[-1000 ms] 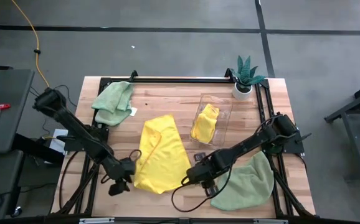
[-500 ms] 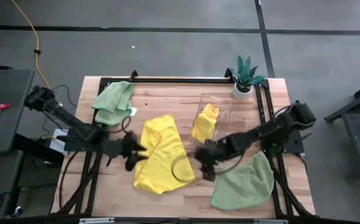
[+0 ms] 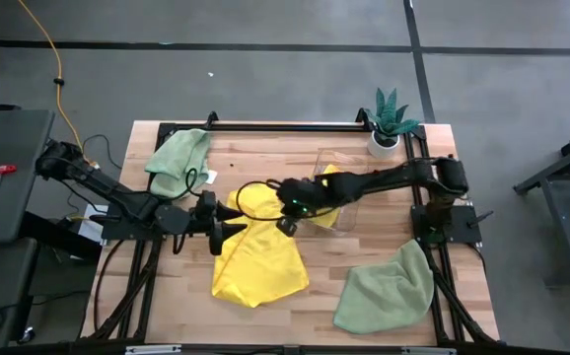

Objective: Fold microfiber towels
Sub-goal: Fold the yellow microfiber towel

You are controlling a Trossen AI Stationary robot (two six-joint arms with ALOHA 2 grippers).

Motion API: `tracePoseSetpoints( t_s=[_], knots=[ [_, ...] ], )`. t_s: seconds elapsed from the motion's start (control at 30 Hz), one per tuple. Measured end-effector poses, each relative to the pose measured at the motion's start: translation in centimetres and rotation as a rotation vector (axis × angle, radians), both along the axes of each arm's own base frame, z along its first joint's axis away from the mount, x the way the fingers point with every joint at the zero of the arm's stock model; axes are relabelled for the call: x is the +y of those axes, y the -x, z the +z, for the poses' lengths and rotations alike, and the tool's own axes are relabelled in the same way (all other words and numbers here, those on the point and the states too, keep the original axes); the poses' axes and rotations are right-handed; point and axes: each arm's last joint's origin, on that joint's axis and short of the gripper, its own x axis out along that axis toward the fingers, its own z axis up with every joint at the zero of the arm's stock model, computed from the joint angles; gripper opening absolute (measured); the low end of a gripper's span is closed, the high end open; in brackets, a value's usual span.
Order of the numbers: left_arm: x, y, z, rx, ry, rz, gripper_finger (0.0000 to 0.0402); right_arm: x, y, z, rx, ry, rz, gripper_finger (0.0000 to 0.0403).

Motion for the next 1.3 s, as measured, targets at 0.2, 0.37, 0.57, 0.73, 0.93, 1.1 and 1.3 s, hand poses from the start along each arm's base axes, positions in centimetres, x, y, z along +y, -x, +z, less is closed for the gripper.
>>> tracePoseSetpoints(
  t_s=[0.2, 0.37, 0.57, 0.73, 0.93, 1.1, 1.3],
  knots=[
    [0.0, 0.0, -0.1, 0.006, 0.002, 0.006, 0.0216, 0.5, -0.3, -0.4, 0.21, 0.059, 0.09, 0.0002],
    [0.0, 0.1, -0.1, 0.011, 0.0, 0.007, 0.0216, 0.8, 0.9, -0.6, 0.375, 0.154, 0.084, 0.0002],
    [0.1, 0.1, -0.2, 0.028, -0.032, 0.0, 0.0216, 0.5, 2.9, -0.9, 0.575, 0.229, 0.071, 0.0001],
    [0.8, 0.0, -0.8, 0.075, -0.025, 0.066, 0.0214, 0.7, 2.9, -0.7, 0.572, 0.228, 0.063, 0.0],
    [3.2, -0.5, -3.5, 0.276, 0.135, 0.13, 0.0187, 1.0, 2.8, 0.4, 0.505, 0.254, 0.076, 0.0],
    [4.8, -1.4, -5.5, 0.397, 0.198, 0.138, 0.0161, 0.2, 4.5, 2.4, 0.398, 0.271, 0.081, 0.0],
    [6.4, -3.4, -6.8, 0.511, 0.219, 0.112, 0.0148, -0.7, 7.7, 5.4, 0.152, 0.189, -0.028, 0.0]
  ],
)
